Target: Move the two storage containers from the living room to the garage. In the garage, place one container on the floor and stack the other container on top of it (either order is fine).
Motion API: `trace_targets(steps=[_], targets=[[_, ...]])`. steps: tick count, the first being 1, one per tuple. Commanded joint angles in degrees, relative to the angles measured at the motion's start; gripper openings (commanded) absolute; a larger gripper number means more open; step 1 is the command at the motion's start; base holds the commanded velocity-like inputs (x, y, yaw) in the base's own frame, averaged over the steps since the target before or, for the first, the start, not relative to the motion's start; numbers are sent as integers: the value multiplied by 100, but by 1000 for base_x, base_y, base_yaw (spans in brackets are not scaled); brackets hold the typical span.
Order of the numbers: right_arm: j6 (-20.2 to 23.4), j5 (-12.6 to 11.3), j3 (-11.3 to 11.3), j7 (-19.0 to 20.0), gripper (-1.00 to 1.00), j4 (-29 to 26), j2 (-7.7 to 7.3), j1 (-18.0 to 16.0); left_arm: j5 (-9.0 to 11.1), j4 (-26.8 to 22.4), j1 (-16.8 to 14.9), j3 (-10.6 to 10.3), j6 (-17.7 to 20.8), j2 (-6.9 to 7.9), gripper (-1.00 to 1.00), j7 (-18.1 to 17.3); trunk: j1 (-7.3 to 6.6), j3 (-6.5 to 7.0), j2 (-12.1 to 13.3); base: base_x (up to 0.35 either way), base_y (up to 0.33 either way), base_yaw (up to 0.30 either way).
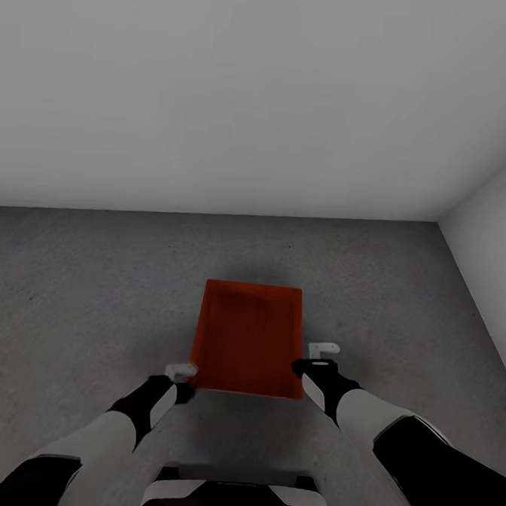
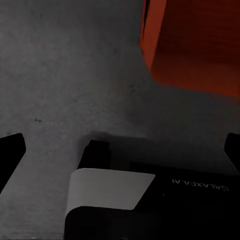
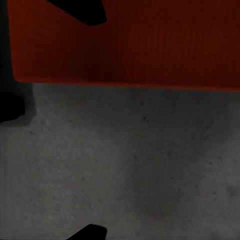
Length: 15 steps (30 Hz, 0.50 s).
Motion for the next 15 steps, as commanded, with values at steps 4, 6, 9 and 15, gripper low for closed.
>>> trace_targets(steps=[4, 6, 9, 15], targets=[[46, -35, 50, -29, 100, -8, -1, 0, 323, 88, 0, 4, 20, 70, 100, 31, 1, -4, -4, 0, 0, 0], [45, -35, 50, -23, 100, -7, -1, 0, 410, 112, 0, 4, 20, 105, 100, 27, 1, -4, -4, 0, 0, 0], [45, -35, 50, -28, 100, -7, -1, 0, 487, 201, 0, 4, 19, 201, 100, 24, 1, -4, -4, 0, 0, 0], [48, -35, 50, -43, 100, -7, -1, 0, 502, 300, 0, 6, 19, 293, 100, 23, 1, -4, -4, 0, 0, 0]])
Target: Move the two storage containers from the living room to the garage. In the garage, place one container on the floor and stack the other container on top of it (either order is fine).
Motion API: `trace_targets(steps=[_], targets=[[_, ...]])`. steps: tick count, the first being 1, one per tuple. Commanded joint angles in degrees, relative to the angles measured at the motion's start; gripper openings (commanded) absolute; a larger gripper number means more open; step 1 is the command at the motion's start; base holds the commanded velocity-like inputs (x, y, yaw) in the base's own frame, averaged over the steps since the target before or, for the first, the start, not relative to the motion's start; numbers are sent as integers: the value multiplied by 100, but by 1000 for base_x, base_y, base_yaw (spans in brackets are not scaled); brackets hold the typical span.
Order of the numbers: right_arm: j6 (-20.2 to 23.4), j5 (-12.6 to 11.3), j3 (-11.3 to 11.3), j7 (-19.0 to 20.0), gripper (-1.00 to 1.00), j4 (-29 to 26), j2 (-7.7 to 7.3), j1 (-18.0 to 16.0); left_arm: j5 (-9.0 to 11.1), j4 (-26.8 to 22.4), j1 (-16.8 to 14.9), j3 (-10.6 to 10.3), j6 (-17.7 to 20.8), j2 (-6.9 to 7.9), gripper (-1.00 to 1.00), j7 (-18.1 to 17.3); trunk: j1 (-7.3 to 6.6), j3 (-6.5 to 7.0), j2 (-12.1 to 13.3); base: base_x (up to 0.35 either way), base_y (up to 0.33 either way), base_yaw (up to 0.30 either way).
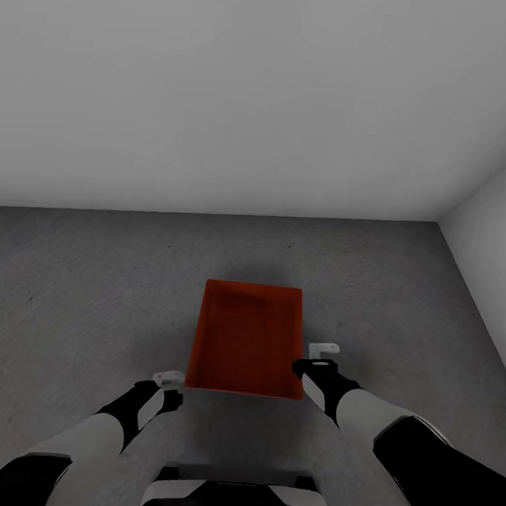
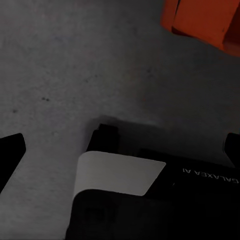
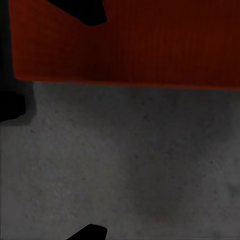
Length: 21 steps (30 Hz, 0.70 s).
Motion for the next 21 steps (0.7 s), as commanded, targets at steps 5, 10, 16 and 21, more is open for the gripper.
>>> trace_targets(steps=[5, 10, 16, 21], targets=[[26, -2, 49, -36, 100, 192, -33, 174, 57, 12, 1, 4, 27, 88, 100, 32, 1, -4, -4, 0, 0, 0], [17, 2, 49, -34, 100, 261, -41, 259, 65, 79, 1, 3, 27, 121, 100, 31, 1, -4, -4, 0, 0, 0], [-21, 8, 49, -25, 100, 276, -44, 272, 51, 281, 1, 3, 27, 132, 100, 31, 1, -4, -4, 0, 0, 0], [-72, 9, 49, -25, 100, 287, -45, 272, 61, 389, 1, 3, 27, 136, 100, 24, 1, -4, -4, -16, 0, 0]])
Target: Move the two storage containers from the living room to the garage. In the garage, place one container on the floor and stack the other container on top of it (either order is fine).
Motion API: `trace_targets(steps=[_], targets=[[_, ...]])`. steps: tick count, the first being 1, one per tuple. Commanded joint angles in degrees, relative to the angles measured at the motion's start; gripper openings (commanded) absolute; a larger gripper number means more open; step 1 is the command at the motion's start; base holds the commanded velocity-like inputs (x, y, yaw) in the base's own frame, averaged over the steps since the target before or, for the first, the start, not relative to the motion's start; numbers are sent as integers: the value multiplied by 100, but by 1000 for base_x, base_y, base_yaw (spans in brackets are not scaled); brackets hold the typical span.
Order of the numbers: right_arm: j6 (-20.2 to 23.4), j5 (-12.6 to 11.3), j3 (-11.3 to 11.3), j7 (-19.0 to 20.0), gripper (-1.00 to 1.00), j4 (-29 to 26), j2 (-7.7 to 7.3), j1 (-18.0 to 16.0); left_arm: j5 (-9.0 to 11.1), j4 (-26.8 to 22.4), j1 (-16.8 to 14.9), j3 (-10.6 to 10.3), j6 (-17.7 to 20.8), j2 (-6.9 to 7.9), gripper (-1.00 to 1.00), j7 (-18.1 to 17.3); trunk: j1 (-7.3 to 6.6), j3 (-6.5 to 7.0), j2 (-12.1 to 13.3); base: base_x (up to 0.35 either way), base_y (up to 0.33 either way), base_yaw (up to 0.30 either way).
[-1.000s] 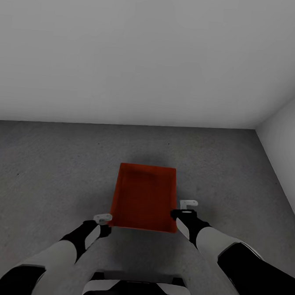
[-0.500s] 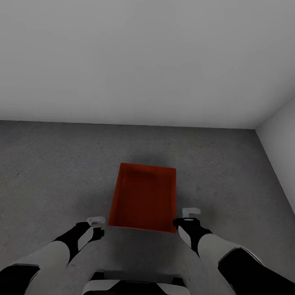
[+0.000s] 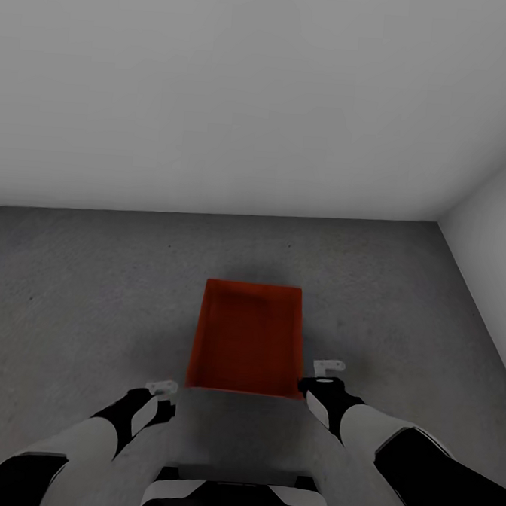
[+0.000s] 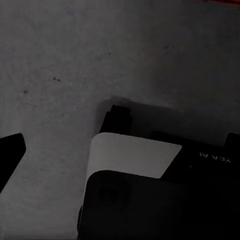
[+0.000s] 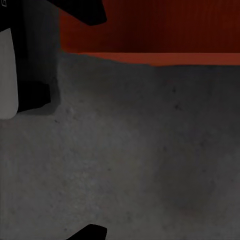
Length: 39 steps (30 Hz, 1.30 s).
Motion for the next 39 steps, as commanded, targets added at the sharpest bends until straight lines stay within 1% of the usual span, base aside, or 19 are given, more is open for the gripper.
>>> trace_targets(steps=[1, 13, 18, 22, 28, 30, 31, 33, 37, 39], targets=[[22, -34, 49, -17, 100, 6, 3, -4, 53, 3, 1, 5, 27, -2, 100, 34, 0, -4, -4, -119, 0, 0], [12, -34, 49, -19, 100, 22, -5, -4, 54, 135, 1, 5, 34, -1, 100, 33, 0, -4, -4, -304, 0, 0], [12, -38, 49, -19, 100, 24, -55, 0, 47, 140, 1, 5, 30, -1, 100, 33, 0, -4, -4, -343, 0, 0], [12, -47, 49, -30, 100, 38, -64, 0, 48, 144, 1, 5, 28, -1, 100, 33, 0, -4, -4, -339, 0, 0], [-6, -37, 49, -12, 100, 69, -56, 26, 49, 234, 1, 5, 24, -1, 100, 33, 0, -4, -4, -136, 0, 0], [-259, -33, 49, 4, 100, 67, -55, 279, 38, 384, 1, 5, 17, 1, 100, 33, 0, -4, -4, -20, 0, 0], [-329, -33, 49, 9, 100, 67, -55, 354, 40, 415, 1, 5, 5, 2, 100, 33, 0, -4, -4, -13, 0, 0], [-516, -34, 49, 20, 100, 68, -54, 621, 48, 561, 1, 3, -115, 4, 100, 33, 0, -4, -4, -7, 0, 0], [-619, -34, 49, 30, 100, 66, -47, 975, 57, 792, 13, -1, -417, 0, 100, 30, 0, -4, -4, -2, 0, 0], [-633, -34, 50, 33, 100, 68, -46, 1133, 50, 823, 36, -2, -475, 0, 100, 28, 0, -4, -4, 0, 0, 0]])
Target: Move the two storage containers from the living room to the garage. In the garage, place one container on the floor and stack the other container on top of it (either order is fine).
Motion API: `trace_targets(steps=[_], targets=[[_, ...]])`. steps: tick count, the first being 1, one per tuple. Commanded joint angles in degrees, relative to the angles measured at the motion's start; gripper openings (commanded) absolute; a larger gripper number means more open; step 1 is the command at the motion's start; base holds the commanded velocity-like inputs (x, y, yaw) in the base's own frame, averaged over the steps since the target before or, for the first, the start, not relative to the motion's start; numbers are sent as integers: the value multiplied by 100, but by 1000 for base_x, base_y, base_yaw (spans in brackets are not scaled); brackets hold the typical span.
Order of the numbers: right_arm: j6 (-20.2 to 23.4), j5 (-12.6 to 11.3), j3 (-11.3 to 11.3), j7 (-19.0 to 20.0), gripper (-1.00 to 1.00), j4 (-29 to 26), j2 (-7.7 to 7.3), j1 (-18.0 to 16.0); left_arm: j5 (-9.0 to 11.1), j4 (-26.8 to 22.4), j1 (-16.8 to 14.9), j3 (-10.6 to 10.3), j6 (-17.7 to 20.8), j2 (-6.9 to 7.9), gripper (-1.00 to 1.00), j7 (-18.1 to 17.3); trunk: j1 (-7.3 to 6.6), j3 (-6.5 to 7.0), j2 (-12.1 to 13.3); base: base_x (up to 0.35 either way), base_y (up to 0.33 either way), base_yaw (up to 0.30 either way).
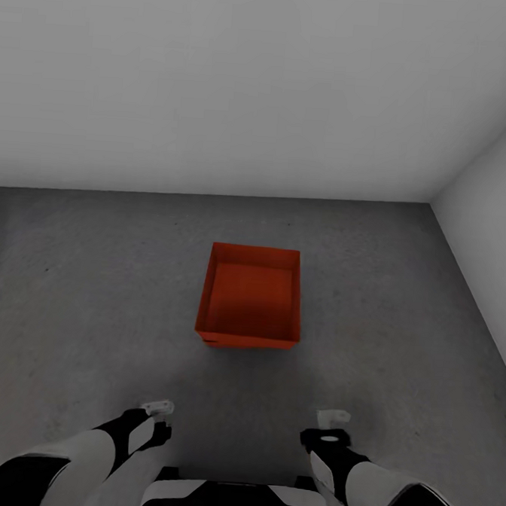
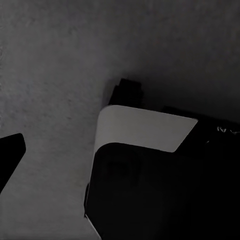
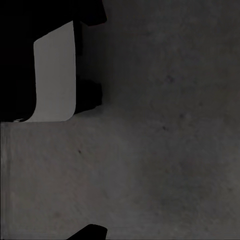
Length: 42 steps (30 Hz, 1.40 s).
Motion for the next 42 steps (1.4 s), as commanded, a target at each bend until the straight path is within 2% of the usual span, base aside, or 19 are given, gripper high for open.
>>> trace_targets(steps=[1, 5, 10, 14, 22, 27, 42], targets=[[-9, -39, 60, -10, 100, 12, 13, 181, 40, 14, 19, 3, -12, -2, 100, 25, 1, -3, -4, 0, 0, 0], [-19, -39, 64, -5, 100, 9, 30, 569, 45, 27, 125, 4, -35, -2, 100, 26, 1, -3, -4, 0, 0, 0], [-14, -45, 63, -35, 100, 10, 71, 1227, 31, 29, 646, 3, -50, 1, 100, 24, 1, -3, -4, 0, 0, 0], [-47, -59, 58, -80, 100, 15, 79, 1525, 2, 27, 987, 2, -67, -1, 100, 23, 1, 5, -4, 0, 0, -28], [-124, -83, 57, -90, 100, 27, 80, 2045, 15, 31, 1712, 1, -592, 19, 100, 23, 1, 67, -4, 0, 0, -75], [-301, -97, 57, -88, 100, 60, 80, 2237, 18, 32, 1805, -6, -630, 82, 100, 23, 1, 111, -4, 0, 0, -67], [-324, -106, 51, -47, 100, 68, 34, 2263, 27, 32, 1809, -7, -632, 101, 100, 32, 1, 242, -4, 0, 0, -66]])
